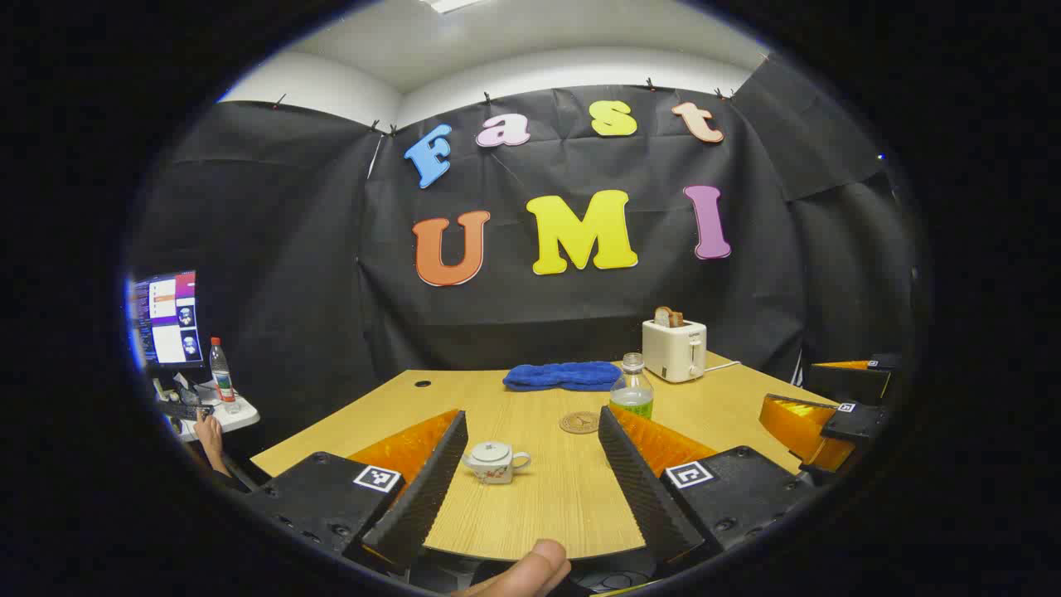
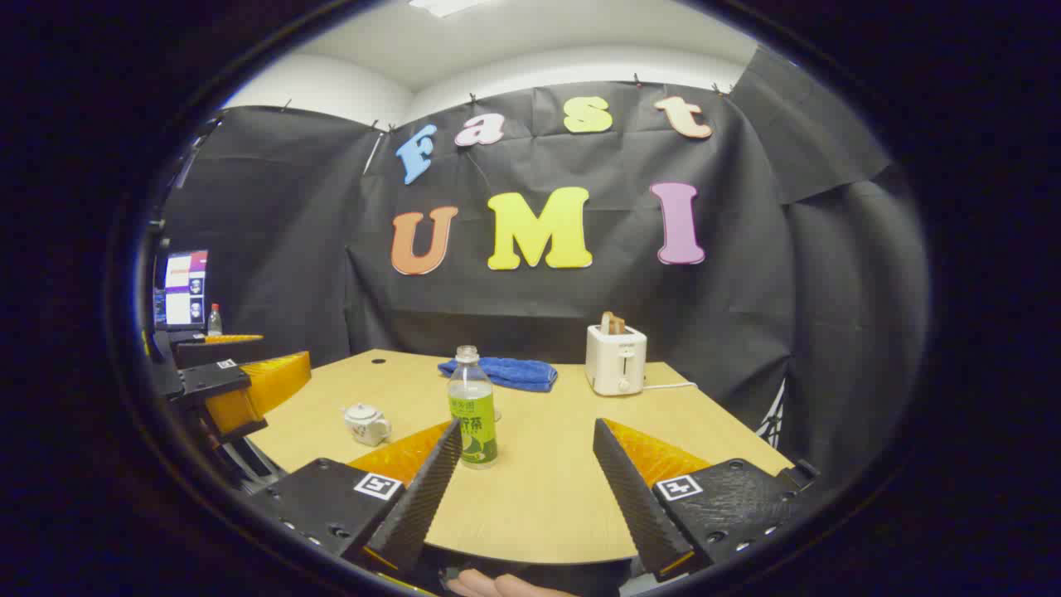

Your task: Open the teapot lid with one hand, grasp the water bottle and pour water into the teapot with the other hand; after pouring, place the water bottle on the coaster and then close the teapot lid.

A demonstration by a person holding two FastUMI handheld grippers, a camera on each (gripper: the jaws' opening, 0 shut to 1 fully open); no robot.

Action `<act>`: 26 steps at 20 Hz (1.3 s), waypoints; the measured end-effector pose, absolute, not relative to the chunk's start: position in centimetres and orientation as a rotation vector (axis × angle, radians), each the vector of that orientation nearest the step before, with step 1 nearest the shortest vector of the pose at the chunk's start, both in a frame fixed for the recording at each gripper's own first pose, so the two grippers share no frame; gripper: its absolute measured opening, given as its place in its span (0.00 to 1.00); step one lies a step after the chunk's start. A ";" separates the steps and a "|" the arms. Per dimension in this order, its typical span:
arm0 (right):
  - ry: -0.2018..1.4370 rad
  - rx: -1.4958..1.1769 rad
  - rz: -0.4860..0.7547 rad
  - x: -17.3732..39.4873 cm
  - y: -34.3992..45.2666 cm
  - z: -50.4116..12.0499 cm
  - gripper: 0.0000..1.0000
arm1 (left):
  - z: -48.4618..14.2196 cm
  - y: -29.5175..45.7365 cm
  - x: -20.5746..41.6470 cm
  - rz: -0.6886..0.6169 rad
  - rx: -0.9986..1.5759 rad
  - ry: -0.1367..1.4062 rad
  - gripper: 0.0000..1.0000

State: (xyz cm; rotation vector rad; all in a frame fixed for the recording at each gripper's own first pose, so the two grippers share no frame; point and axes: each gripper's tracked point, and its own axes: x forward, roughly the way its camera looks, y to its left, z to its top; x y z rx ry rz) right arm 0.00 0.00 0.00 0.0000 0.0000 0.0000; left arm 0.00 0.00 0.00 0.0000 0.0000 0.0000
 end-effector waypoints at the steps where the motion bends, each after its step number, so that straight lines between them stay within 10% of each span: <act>1: -0.023 -0.013 -0.016 0.1 -0.6 0.5 0.95 | -0.3 0.1 0.3 -0.001 -0.011 0.001 0.99; 26: -0.079 -0.095 -0.013 1.6 -0.5 0.2 0.96 | -4.4 6.3 8.4 0.031 -0.111 0.048 1.00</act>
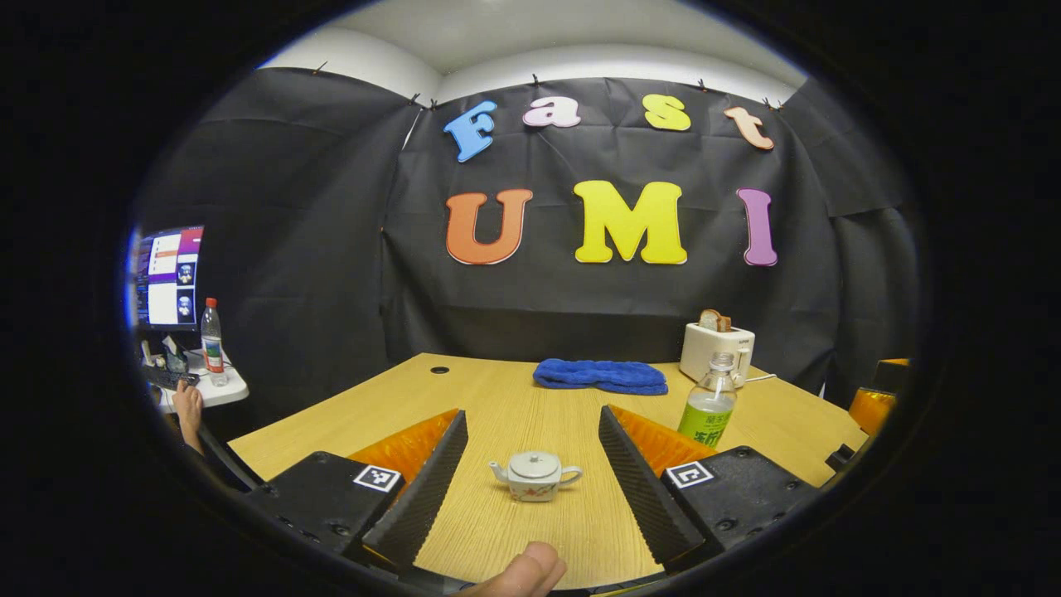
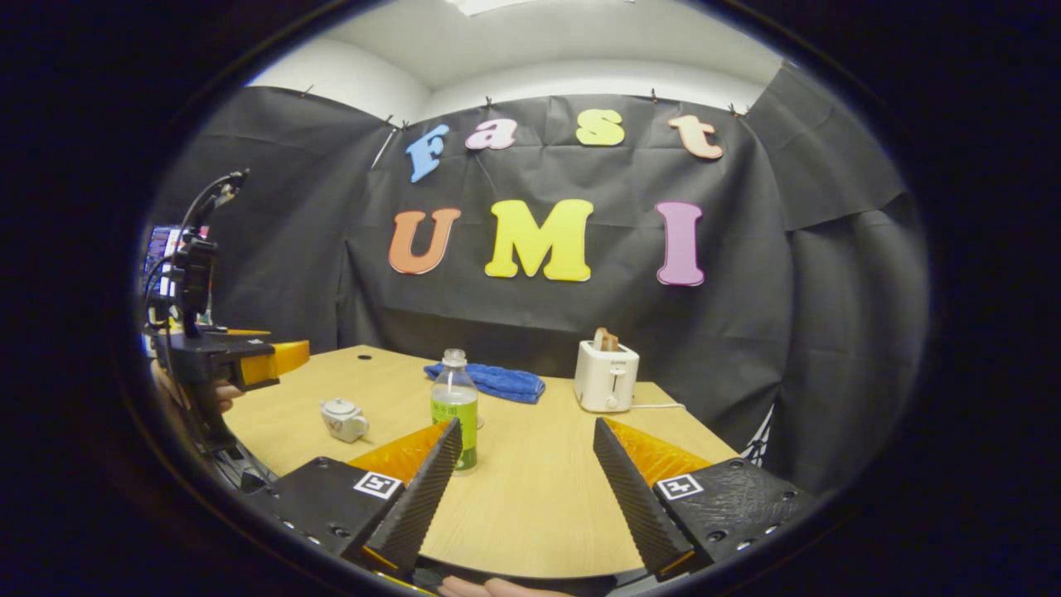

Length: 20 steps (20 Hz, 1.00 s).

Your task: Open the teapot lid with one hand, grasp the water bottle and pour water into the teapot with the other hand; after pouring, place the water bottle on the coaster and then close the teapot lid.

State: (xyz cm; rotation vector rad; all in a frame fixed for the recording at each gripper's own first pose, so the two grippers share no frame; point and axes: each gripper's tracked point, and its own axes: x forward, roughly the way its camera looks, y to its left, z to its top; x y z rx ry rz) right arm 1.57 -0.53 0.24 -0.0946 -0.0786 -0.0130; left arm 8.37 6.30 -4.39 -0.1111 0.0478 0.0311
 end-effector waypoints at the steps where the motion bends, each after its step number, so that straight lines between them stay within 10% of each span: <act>1: -0.081 -0.105 -0.013 1.8 -0.5 0.1 0.96 | -5.2 6.2 9.7 0.021 -0.112 0.062 1.00; 10: -0.101 -0.193 0.013 3.6 0.1 -1.2 0.98 | -11.0 6.6 16.4 0.002 -0.114 0.124 0.99; 20: -0.055 -0.156 0.018 4.2 -0.2 -2.4 0.96 | -12.7 4.7 17.9 -0.081 -0.094 0.160 0.64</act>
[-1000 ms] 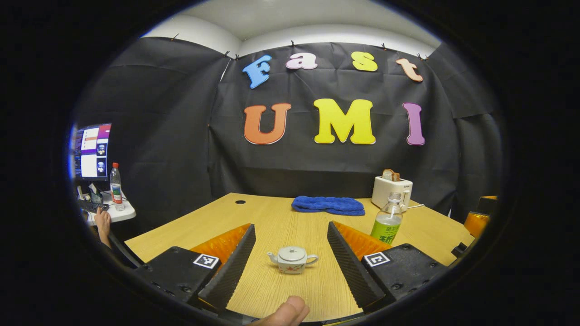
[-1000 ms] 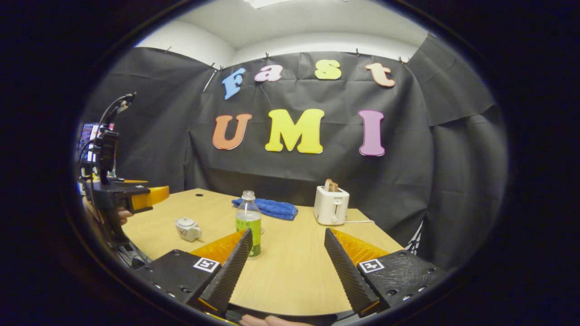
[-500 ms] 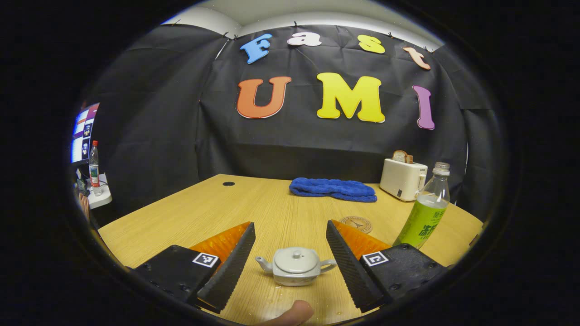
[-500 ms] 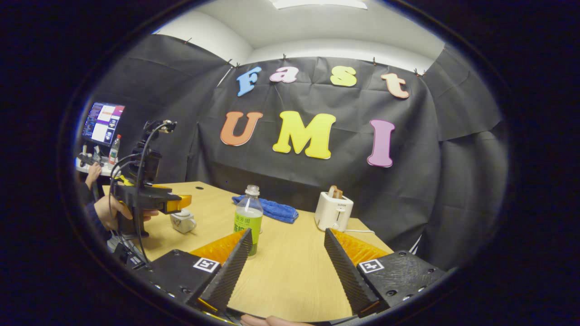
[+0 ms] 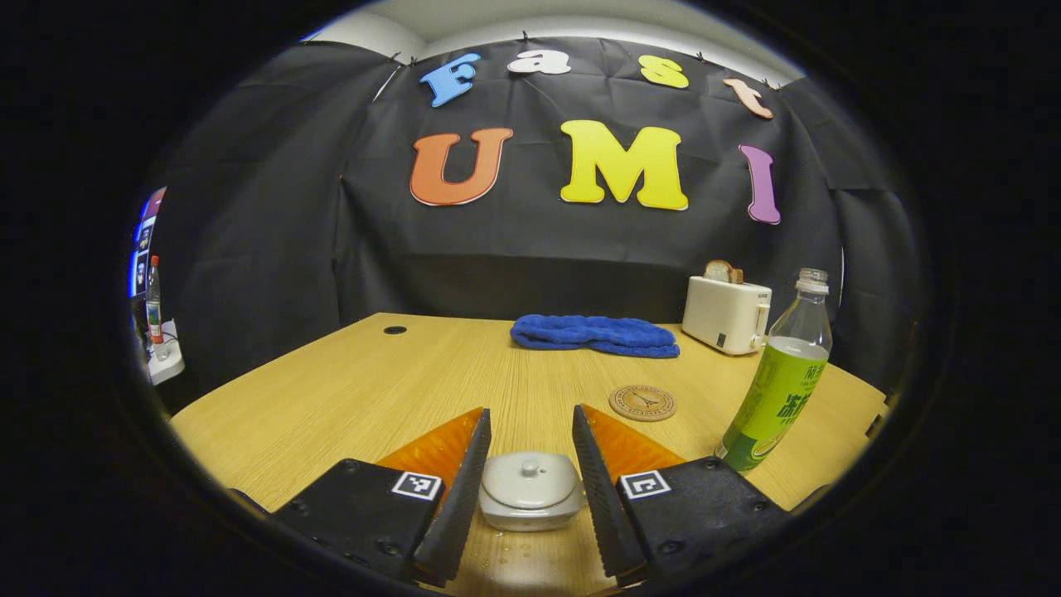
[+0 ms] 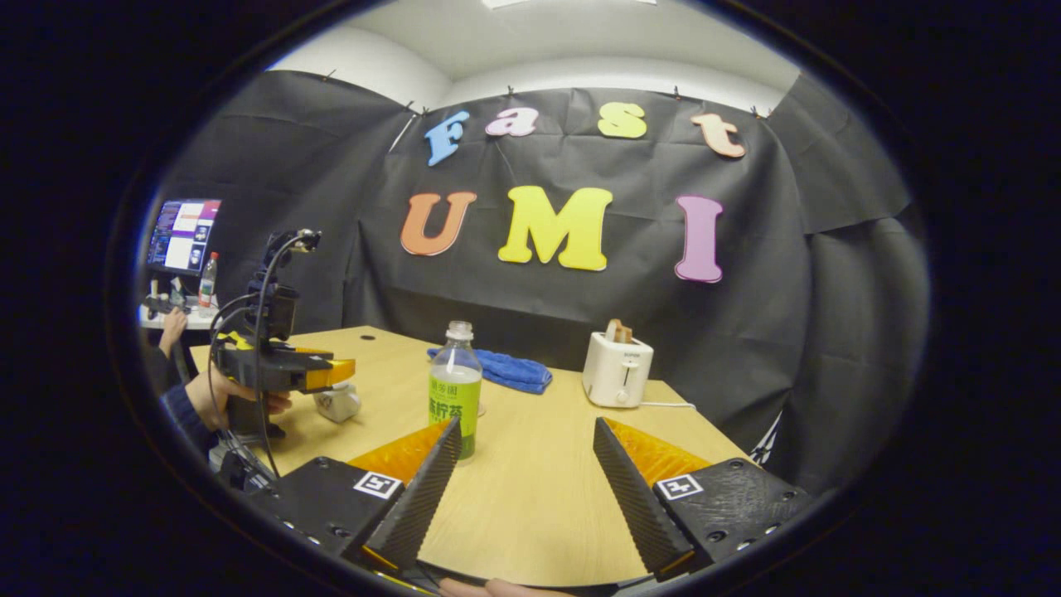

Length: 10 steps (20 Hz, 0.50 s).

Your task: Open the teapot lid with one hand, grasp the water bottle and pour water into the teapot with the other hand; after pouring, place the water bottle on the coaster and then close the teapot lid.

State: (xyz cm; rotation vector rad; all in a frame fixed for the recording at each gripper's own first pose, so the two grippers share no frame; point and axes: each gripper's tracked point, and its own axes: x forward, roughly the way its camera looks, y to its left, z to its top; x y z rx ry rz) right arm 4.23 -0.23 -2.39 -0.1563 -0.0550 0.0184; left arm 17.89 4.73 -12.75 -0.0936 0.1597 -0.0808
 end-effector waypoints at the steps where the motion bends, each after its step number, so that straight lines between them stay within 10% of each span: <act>1: -0.056 -0.157 0.020 4.3 -0.2 -2.3 0.98 | -13.5 4.8 17.9 -0.074 -0.082 0.186 0.57; 10: -0.031 -0.132 0.030 4.7 0.1 -3.0 0.95 | -13.6 5.0 18.5 -0.063 -0.061 0.173 0.15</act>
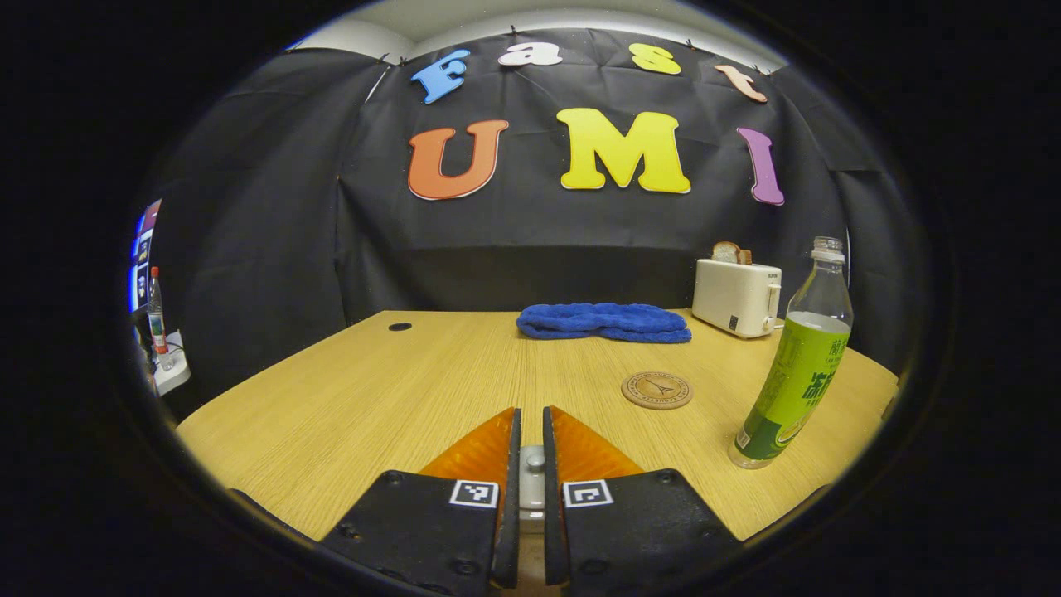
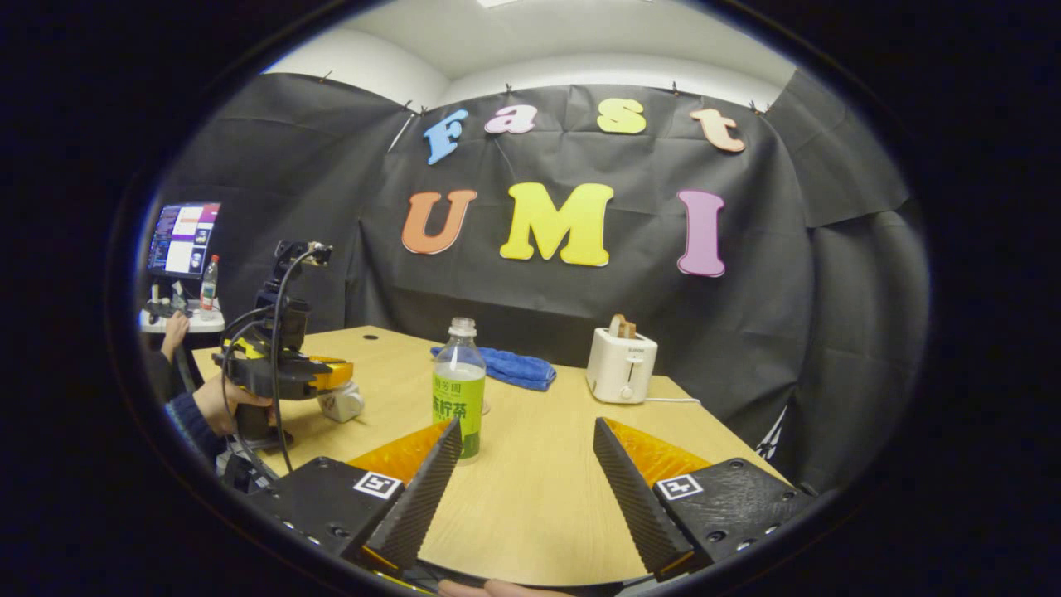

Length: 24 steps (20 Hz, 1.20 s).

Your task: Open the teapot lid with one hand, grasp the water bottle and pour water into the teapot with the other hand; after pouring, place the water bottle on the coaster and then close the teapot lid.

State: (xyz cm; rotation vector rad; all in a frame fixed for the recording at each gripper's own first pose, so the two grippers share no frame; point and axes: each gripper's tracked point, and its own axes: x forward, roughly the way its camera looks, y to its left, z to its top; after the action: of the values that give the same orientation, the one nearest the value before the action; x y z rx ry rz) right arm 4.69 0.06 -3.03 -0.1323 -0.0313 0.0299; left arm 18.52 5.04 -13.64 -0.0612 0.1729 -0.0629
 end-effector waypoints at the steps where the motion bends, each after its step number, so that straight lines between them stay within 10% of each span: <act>1: -0.025 -0.127 0.033 4.7 0.2 -3.2 0.95 | -13.7 5.1 18.6 -0.062 -0.067 0.174 0.08; 24: 0.062 -0.017 0.133 13.1 6.4 -6.9 0.95 | -4.2 7.4 9.3 -0.064 -0.109 0.100 0.04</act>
State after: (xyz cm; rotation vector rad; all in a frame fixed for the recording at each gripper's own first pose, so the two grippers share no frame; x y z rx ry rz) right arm 13.13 6.41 -6.86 -0.0169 0.0624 0.1331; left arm 9.32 7.36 -4.23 -0.1089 0.0997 -0.0638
